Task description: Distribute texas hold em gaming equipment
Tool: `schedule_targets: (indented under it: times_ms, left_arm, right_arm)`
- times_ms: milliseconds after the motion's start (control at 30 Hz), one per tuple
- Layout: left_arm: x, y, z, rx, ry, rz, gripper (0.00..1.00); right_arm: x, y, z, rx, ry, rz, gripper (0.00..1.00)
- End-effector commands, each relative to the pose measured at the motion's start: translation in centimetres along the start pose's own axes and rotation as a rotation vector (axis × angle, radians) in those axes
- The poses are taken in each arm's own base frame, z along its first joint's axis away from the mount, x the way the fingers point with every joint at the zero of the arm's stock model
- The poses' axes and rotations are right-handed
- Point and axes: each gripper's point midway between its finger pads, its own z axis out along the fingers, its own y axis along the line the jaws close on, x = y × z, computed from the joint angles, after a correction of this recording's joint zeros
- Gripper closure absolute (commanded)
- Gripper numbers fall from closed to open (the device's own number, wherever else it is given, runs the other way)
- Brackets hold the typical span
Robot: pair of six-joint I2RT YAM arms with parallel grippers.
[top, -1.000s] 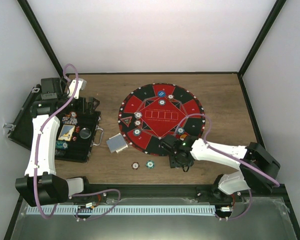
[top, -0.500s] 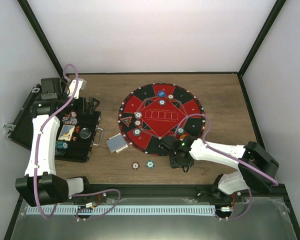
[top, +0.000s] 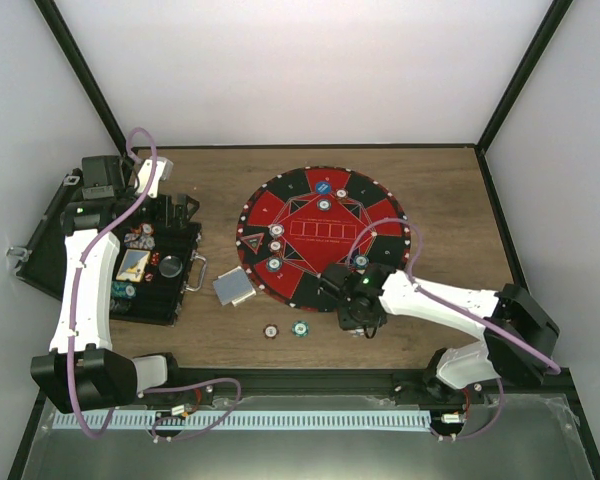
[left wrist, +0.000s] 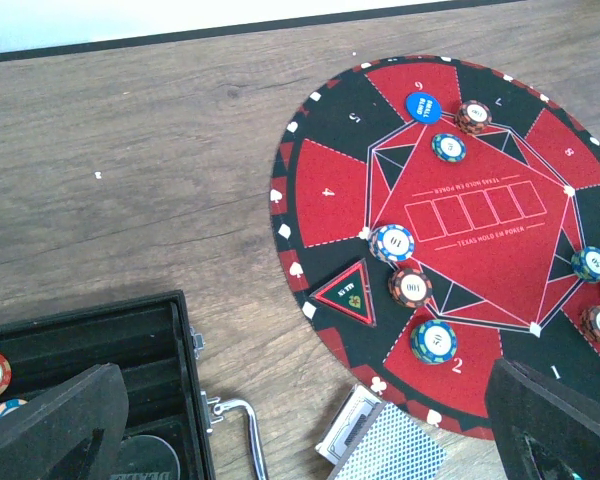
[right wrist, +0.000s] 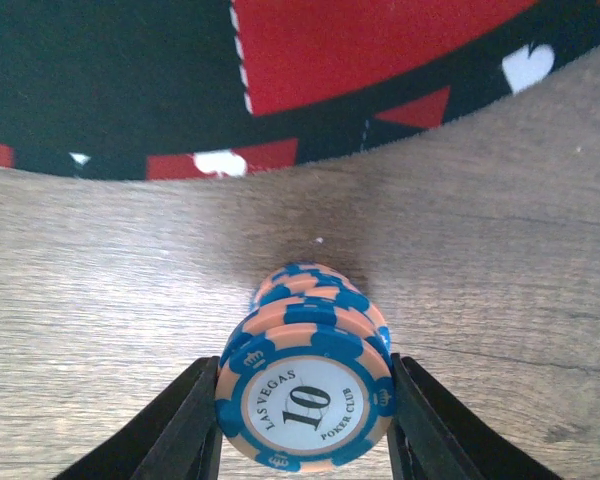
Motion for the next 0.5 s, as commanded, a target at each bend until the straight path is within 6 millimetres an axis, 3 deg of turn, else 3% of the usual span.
schedule_targets:
  times_ms: [0,133,333,400,467]
  left_arm:
    - [-0.2,-0.2,-0.5,0.002,-0.017,0.013,0.00]
    - [-0.4,-0.3,-0.6,0.002,-0.020,0.015,0.00]
    - [-0.2,-0.4,-0.7,0.006,-0.014,0.008,0.00]
    - [-0.1,-0.4,-0.8,0.003,-0.011,0.007,0.00]
    - [-0.1,-0.4,-0.9,0.002,-0.013,0.009,0.00]
  right_arm:
    - [-2.8,1.0,-3.1,-0.015,-0.095,-0.013,0.66]
    - [-7.6,1.2,-5.8,-0.022,-0.187,-0.008,0.66]
    - [-19.6,-0.3,-9.6,-0.042,-0.379,0.038,0.66]
    - [-23.3,-1.0,-9.9,-0.028,-0.417,0.054,0.66]
    - [-26.6,-1.6,-8.5,-0.007,-0.409,0.073,0.66]
